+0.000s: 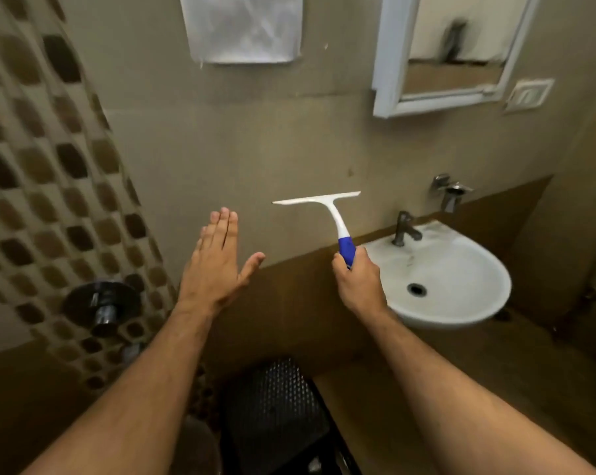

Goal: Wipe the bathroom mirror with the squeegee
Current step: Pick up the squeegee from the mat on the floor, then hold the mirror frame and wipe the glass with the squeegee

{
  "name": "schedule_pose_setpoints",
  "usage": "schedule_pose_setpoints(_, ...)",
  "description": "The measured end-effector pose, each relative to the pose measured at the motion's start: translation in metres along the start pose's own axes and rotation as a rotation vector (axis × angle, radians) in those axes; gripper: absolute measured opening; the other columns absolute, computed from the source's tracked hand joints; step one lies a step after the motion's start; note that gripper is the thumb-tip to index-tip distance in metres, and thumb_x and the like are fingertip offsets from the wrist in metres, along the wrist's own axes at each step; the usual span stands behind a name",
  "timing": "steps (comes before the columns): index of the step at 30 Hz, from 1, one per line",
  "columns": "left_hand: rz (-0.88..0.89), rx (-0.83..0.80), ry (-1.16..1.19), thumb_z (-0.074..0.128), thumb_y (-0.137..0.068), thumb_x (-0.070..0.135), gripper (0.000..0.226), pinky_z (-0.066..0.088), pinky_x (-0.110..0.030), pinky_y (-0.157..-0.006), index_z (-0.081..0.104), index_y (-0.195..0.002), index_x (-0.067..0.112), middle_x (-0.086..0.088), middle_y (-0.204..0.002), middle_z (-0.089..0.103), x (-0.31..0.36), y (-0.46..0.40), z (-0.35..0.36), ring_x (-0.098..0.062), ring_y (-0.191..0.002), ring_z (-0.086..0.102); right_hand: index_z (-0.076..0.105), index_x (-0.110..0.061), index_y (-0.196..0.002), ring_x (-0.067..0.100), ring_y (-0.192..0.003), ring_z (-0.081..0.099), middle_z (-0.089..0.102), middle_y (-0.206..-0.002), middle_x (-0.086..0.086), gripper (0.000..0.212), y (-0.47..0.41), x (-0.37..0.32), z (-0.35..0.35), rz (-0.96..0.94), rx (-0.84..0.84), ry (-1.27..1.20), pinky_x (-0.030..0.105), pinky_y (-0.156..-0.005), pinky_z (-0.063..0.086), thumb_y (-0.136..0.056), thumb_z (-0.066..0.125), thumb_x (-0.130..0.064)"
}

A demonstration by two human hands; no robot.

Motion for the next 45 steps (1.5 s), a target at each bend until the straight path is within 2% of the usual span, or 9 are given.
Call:
schedule_pose_setpoints(7, 0.089, 0.173, 0.027, 0.022, -0.093, 0.067, 0.087, 0.004, -0.035, -0.122, 0.001, -0.156, 0.012, -0.004, -0.163, -0.006, 0.064, -0.070, -0.065, -0.016, -0.150, -0.009, 0.041, -0.026, -0.078, 0.011, -0.053, 0.047, 0.051, -0.065, -0.004, 0.022, -0.040, -0.042, -0.090, -0.158, 0.167, -0.078, 0.027, -0.045, 0.033, -0.091, 0.046, -0.043)
schedule_pose_setpoints(12, 0.168, 0.313, 0.025, 0.030, -0.099, 0.052, 0.074, 0.005, -0.036, -0.123, 0.008, -0.156, 0.010, -0.006, -0.164, 0.001, 0.118, -0.122, -0.102, -0.016, -0.150, -0.004, 0.048, -0.023, -0.094, 0.010, -0.056, 0.051, 0.053, -0.070, -0.003, 0.022, -0.078, -0.054, -0.149, -0.242, 0.194, -0.188, 0.026, -0.049, 0.042, -0.092, 0.047, -0.045)
schedule_pose_setpoints(18, 0.204, 0.467, 0.062, 0.027, -0.104, 0.038, 0.058, 0.008, -0.034, -0.122, 0.016, -0.155, 0.012, -0.005, -0.163, 0.011, 0.191, -0.179, -0.137, -0.015, -0.150, 0.003, 0.052, -0.015, -0.092, 0.023, -0.063, 0.056, 0.058, -0.074, 0.006, 0.028, -0.131, -0.072, -0.226, -0.330, 0.241, -0.223, 0.040, -0.057, 0.049, -0.092, 0.047, -0.043)
schedule_pose_setpoints(23, 0.273, 0.526, 0.029, 0.020, -0.104, 0.043, 0.059, 0.015, -0.037, -0.123, 0.016, -0.155, 0.013, -0.005, -0.162, 0.014, 0.237, -0.225, -0.155, -0.016, -0.150, 0.006, 0.052, -0.017, -0.090, 0.020, -0.063, 0.055, 0.058, -0.076, 0.005, 0.027, -0.176, -0.097, -0.268, -0.387, 0.242, -0.267, 0.034, -0.052, 0.046, -0.094, 0.045, -0.043)
schedule_pose_setpoints(26, 0.288, 0.603, 0.065, 0.019, -0.104, 0.043, 0.059, 0.019, -0.036, -0.121, 0.019, -0.155, 0.014, -0.005, -0.161, 0.018, 0.254, -0.259, -0.177, -0.016, -0.150, 0.010, 0.056, -0.017, -0.093, 0.022, -0.068, 0.060, 0.062, -0.079, 0.006, 0.037, -0.207, -0.121, -0.288, -0.421, 0.285, -0.292, 0.037, -0.058, 0.050, -0.097, 0.039, -0.050)
schedule_pose_setpoints(31, 0.333, 0.705, 0.132, 0.024, -0.105, 0.040, 0.055, 0.022, -0.039, -0.119, 0.021, -0.154, 0.015, -0.006, -0.160, 0.021, 0.272, -0.325, -0.211, -0.018, -0.149, 0.013, 0.060, -0.017, -0.093, 0.010, -0.062, 0.056, 0.060, -0.073, -0.003, 0.046, -0.258, -0.156, -0.315, -0.430, 0.416, -0.328, 0.023, -0.051, 0.034, -0.099, 0.031, -0.051)
schedule_pose_setpoints(35, 0.397, 0.730, 0.132, 0.026, -0.105, 0.038, 0.055, 0.019, -0.039, -0.120, 0.019, -0.155, 0.017, -0.005, -0.161, 0.018, 0.280, -0.378, -0.219, -0.018, -0.150, 0.011, 0.060, -0.014, -0.097, 0.015, -0.060, 0.056, 0.060, -0.072, 0.000, 0.044, -0.296, -0.180, -0.325, -0.439, 0.351, -0.398, 0.024, -0.053, 0.041, -0.099, 0.034, -0.048)
schedule_pose_setpoints(39, 0.415, 0.731, 0.159, 0.027, -0.105, 0.038, 0.057, 0.014, -0.038, -0.121, 0.011, -0.156, 0.019, -0.003, -0.164, 0.008, 0.281, -0.423, -0.220, -0.016, -0.151, 0.003, 0.056, -0.008, -0.106, 0.012, -0.047, 0.050, 0.055, -0.068, 0.003, 0.031, -0.322, -0.206, -0.330, -0.468, 0.201, -0.688, 0.025, -0.040, 0.042, -0.099, 0.041, -0.035)
schedule_pose_setpoints(45, 0.381, 0.770, 0.339, 0.029, -0.104, 0.036, 0.061, 0.010, -0.033, -0.118, 0.003, -0.156, 0.018, -0.002, -0.164, 0.001, 0.287, -0.475, -0.235, -0.017, -0.151, 0.000, 0.052, -0.012, -0.119, 0.009, -0.043, 0.040, 0.046, -0.066, 0.000, 0.033, -0.356, -0.246, -0.348, -0.511, 0.303, -0.720, 0.020, -0.036, 0.033, -0.099, 0.036, -0.032)
Point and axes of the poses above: each hand's wrist, its own y-axis away from the middle knuckle, its own z-axis out of the palm, x = y × z, the point moved 3 cm from there along -y, towards the middle knuckle
